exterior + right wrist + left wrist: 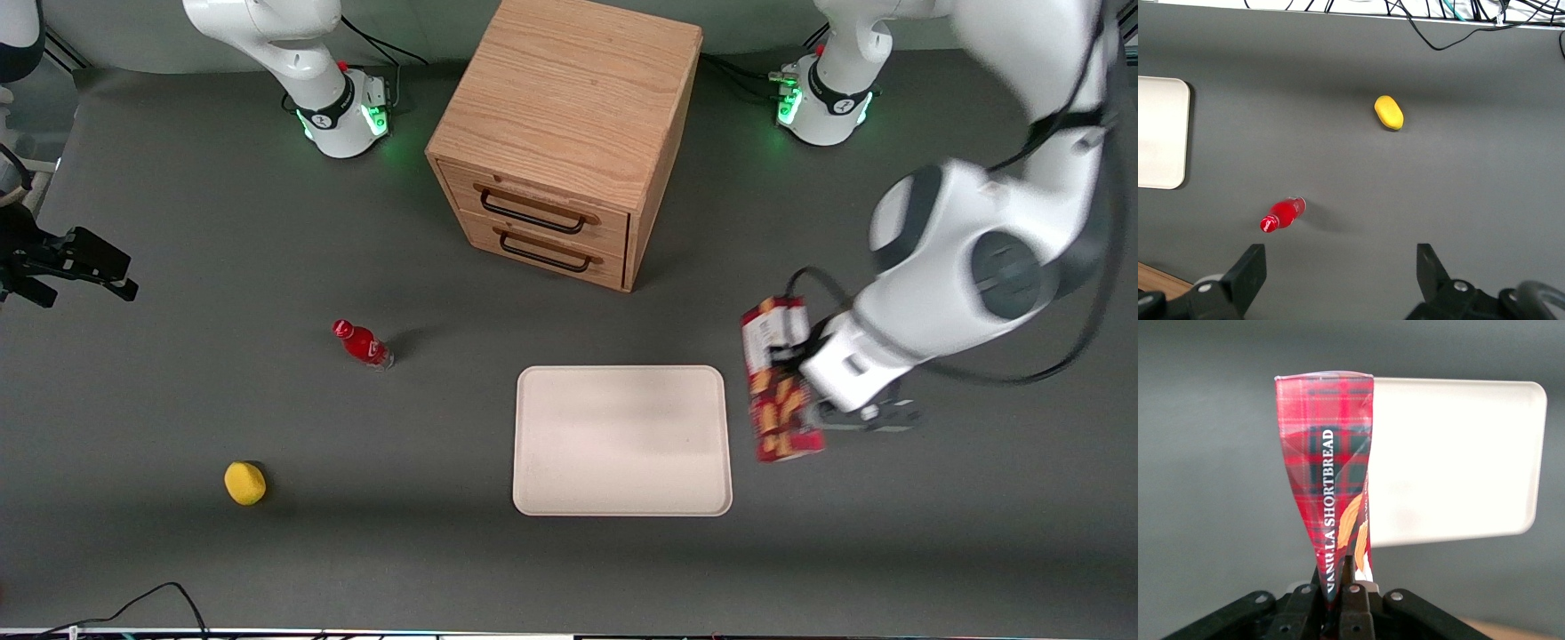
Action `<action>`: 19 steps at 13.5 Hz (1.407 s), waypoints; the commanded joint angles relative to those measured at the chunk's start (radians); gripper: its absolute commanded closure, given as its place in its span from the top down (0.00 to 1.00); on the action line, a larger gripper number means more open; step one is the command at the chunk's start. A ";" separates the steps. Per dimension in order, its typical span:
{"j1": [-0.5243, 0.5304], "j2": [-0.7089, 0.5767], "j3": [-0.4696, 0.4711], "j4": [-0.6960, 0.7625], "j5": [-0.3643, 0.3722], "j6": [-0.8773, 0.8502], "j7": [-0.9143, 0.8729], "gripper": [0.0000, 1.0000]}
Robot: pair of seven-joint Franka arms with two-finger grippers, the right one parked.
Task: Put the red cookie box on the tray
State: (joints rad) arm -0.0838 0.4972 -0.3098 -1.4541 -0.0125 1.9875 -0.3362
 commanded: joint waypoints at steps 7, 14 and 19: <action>-0.007 0.242 -0.061 -0.049 0.269 0.350 -0.204 0.00; 0.007 0.123 -0.057 -0.026 0.240 0.097 -0.188 1.00; 0.035 -0.132 0.116 0.092 0.028 -0.342 0.053 1.00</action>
State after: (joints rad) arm -0.0541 0.4774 -0.2902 -1.3711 0.0916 1.7884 -0.4131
